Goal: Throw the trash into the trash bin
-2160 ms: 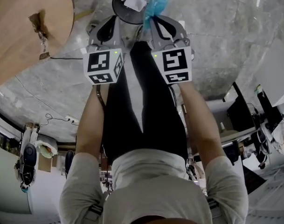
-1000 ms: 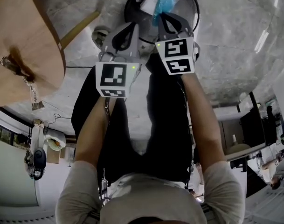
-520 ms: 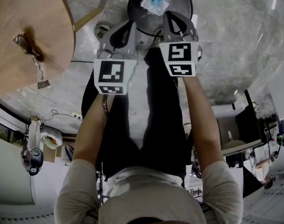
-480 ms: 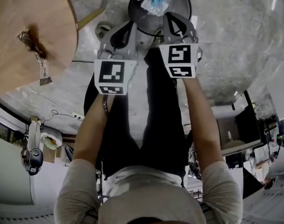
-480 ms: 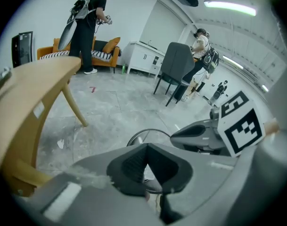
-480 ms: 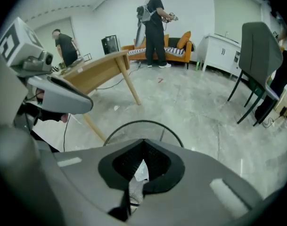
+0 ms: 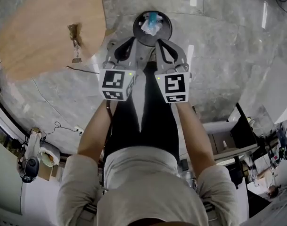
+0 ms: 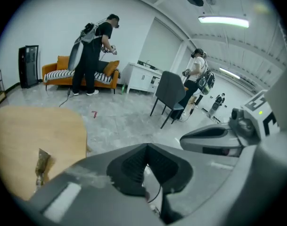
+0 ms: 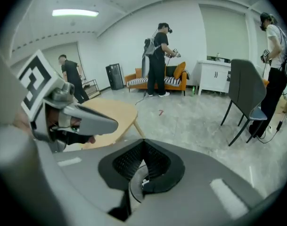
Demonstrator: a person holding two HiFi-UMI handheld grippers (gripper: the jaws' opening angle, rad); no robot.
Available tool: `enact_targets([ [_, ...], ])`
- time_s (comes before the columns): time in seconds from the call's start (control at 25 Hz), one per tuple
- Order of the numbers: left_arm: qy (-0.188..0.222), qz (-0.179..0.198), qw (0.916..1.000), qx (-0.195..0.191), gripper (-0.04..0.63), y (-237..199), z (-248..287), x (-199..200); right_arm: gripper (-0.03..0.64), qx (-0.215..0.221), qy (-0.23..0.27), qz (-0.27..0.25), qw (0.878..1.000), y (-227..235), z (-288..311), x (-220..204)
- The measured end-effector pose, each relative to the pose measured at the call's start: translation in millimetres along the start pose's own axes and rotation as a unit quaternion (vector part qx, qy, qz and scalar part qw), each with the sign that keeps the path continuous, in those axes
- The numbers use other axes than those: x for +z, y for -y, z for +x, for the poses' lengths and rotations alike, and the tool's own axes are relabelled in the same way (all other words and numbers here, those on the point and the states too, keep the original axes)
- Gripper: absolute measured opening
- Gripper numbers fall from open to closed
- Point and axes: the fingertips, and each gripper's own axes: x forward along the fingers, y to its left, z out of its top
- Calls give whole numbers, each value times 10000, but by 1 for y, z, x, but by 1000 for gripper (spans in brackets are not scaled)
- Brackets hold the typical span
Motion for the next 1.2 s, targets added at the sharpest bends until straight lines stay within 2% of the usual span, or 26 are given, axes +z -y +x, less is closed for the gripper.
enact_targets([
  [0.16, 508, 6, 9986, 150, 18, 23, -61, 60, 8, -28, 520, -76, 9986, -12, -69, 70],
  [0.36, 897, 320, 9953, 159, 18, 62, -140, 106, 8, 11, 986, -278, 9947, -36, -142, 133],
  [0.52, 1487, 562, 9871, 190, 18, 89, -189, 158, 8, 35, 1562, -617, 9858, -57, -194, 187],
  [0.64, 1932, 573, 9790, 314, 18, 107, -215, 186, 8, 24, 1797, -527, 9823, -67, -229, 208],
  [0.76, 2314, 686, 9697, 386, 18, 128, -234, 205, 8, -68, 2139, -784, 9737, -75, -259, 226],
  [0.88, 2513, 789, 9639, 396, 18, 147, -255, 213, 8, -181, 2461, -997, 9639, -82, -285, 241],
  [1.04, 2842, 902, 9540, 301, 18, 173, -273, 235, 8, -346, 2857, -943, 9530, -68, -319, 260],
  [1.2, 3041, 1039, 9468, 169, 18, 188, -282, 250, 8, -567, 3025, -779, 9483, -58, -339, 267],
])
